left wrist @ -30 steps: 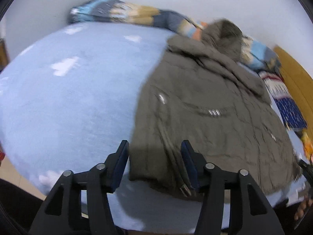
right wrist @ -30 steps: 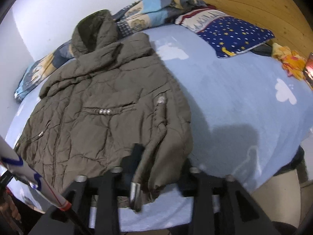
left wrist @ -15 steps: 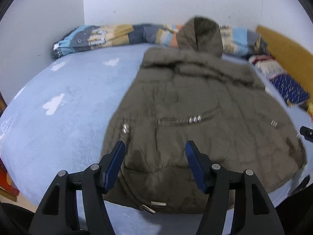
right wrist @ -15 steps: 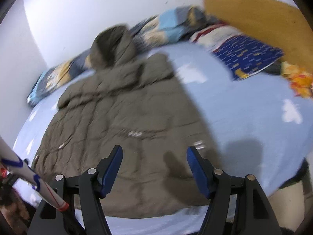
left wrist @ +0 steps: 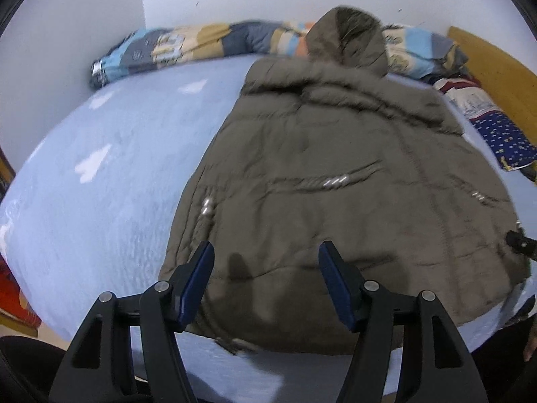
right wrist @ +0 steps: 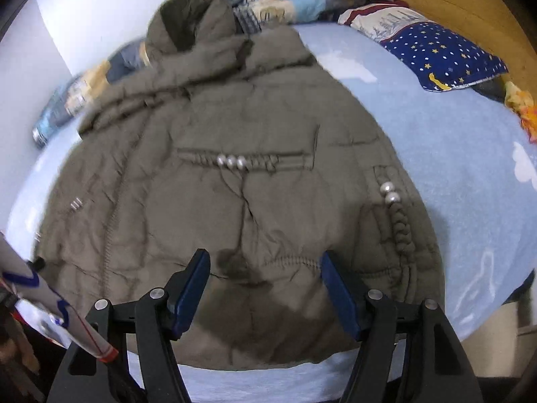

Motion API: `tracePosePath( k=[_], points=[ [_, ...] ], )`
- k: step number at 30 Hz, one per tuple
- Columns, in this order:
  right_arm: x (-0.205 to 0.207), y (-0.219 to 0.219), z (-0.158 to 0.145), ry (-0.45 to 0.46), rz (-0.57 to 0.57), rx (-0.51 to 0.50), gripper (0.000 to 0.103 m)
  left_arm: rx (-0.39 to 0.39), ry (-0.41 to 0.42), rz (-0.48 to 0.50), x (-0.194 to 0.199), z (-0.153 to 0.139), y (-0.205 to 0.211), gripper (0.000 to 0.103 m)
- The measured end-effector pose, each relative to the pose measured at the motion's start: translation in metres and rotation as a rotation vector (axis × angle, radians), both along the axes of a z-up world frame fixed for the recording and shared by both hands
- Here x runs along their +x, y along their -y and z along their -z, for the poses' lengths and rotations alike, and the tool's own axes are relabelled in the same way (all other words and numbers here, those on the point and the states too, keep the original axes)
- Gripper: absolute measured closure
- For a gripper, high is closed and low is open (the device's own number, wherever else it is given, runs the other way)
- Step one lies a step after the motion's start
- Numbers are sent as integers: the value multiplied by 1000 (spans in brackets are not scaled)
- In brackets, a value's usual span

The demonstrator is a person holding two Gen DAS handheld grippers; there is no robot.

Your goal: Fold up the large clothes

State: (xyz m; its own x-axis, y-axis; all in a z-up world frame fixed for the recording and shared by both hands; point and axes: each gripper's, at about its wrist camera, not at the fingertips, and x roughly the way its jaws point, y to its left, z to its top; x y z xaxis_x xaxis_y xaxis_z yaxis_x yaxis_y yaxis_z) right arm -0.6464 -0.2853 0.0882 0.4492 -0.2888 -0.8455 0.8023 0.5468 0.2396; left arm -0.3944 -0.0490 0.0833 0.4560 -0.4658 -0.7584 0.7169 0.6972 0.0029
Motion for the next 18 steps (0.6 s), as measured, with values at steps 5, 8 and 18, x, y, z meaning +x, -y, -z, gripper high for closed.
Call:
tracePosePath(
  k=[5,8,18],
  points=[
    [-3,-3,-19,63,-6,-25,30,-78,-9,64,-22,-42,13,39],
    [-1,-6,-42,108,-33,-24,30,-155,-35,106,-32,-83,23,39],
    [-5,-2,-226,329,-133,-166,30,-388,28,203,-47,-256,48,34]
  ],
)
